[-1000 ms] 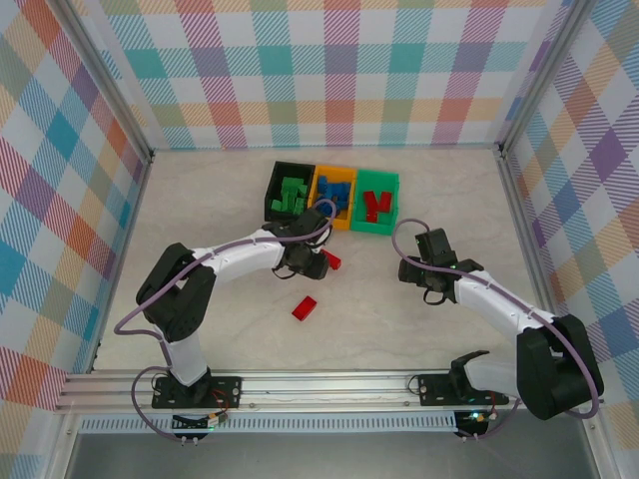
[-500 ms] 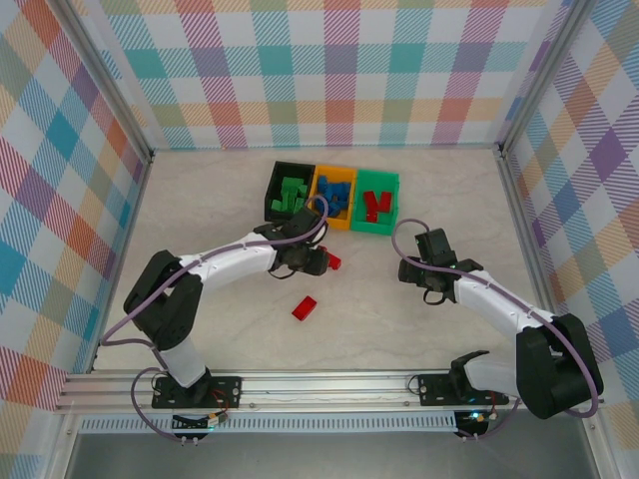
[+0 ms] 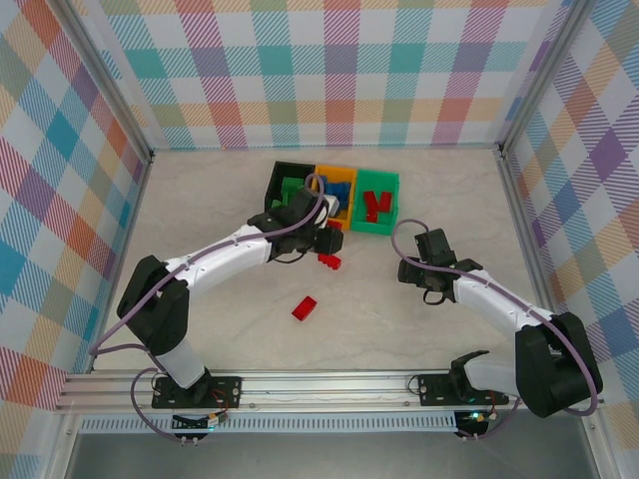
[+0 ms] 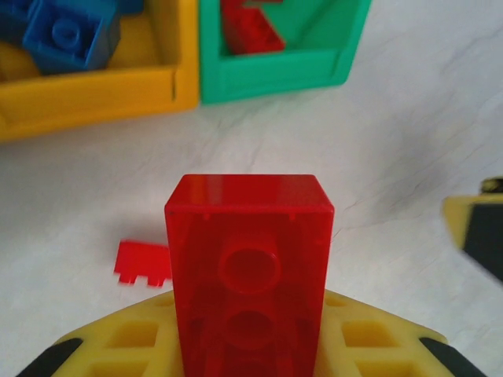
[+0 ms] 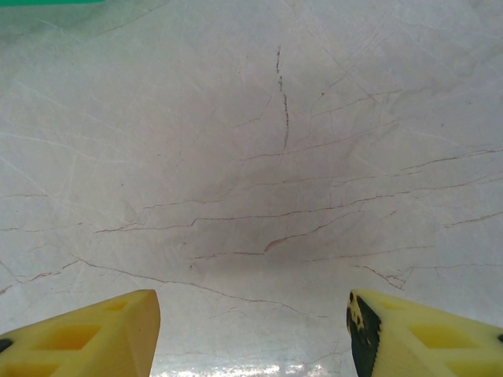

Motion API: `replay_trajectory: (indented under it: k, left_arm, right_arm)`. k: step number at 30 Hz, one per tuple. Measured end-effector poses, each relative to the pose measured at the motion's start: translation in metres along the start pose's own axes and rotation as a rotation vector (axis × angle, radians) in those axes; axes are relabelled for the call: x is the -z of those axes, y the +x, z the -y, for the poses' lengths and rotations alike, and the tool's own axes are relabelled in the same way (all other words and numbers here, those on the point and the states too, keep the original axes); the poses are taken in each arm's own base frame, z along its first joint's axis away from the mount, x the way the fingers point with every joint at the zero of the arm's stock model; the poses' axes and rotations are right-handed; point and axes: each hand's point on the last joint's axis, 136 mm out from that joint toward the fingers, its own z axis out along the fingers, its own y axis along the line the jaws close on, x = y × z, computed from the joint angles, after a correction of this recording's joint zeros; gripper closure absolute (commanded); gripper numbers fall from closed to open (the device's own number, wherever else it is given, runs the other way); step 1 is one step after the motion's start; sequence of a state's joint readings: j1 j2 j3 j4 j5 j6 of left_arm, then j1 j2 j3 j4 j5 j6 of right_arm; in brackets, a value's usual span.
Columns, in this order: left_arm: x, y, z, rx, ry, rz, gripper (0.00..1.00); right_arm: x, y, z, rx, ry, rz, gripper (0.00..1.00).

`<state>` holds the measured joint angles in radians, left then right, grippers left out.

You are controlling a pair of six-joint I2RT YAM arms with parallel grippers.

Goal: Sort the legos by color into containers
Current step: Place the lego in the container.

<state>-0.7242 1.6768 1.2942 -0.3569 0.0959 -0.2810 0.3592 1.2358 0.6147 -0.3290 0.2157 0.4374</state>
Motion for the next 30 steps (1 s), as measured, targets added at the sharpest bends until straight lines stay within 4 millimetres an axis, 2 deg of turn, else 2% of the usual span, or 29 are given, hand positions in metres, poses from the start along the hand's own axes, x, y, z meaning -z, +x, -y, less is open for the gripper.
replay_trajectory:
  k: [5,13,17,21,22,24,27,30]
  left_arm:
    - [-0.011,-0.033,0.016,0.008,0.039,0.048,1.0]
    - [-0.053,-0.051,0.025,0.042,0.063,0.024,1.0]
    - [-0.064,-0.07,0.033,0.047,0.076,0.045,1.0]
    - [-0.07,-0.091,0.039,0.055,0.079,0.075,0.94]
    - [-0.072,-0.096,0.041,0.055,0.078,0.08,0.9]
    - [-0.076,-0.105,0.043,0.054,0.08,0.091,0.71]
    - [-0.083,-0.114,0.045,0.056,0.075,0.099,0.54]
    - [-0.087,-0.113,0.042,0.063,0.059,0.092,0.4]
  right_arm:
    - [0.0,0.001,-0.002,0.0,-0.011,-0.006,0.35]
    - [0.0,0.0,-0.003,0.0,-0.019,-0.004,0.35]
    - [0.0,-0.002,-0.004,-0.001,-0.023,0.004,0.35]
    - [0.0,-0.002,-0.005,-0.001,-0.025,0.008,0.35]
    - [0.001,-0.003,-0.005,-0.001,-0.027,0.012,0.35]
    - [0.001,-0.002,-0.004,-0.002,-0.029,0.014,0.34]
    - [0.003,-0.001,-0.004,-0.002,-0.031,0.019,0.34]
    - [0.003,-0.002,-0.004,-0.003,-0.032,0.023,0.34]
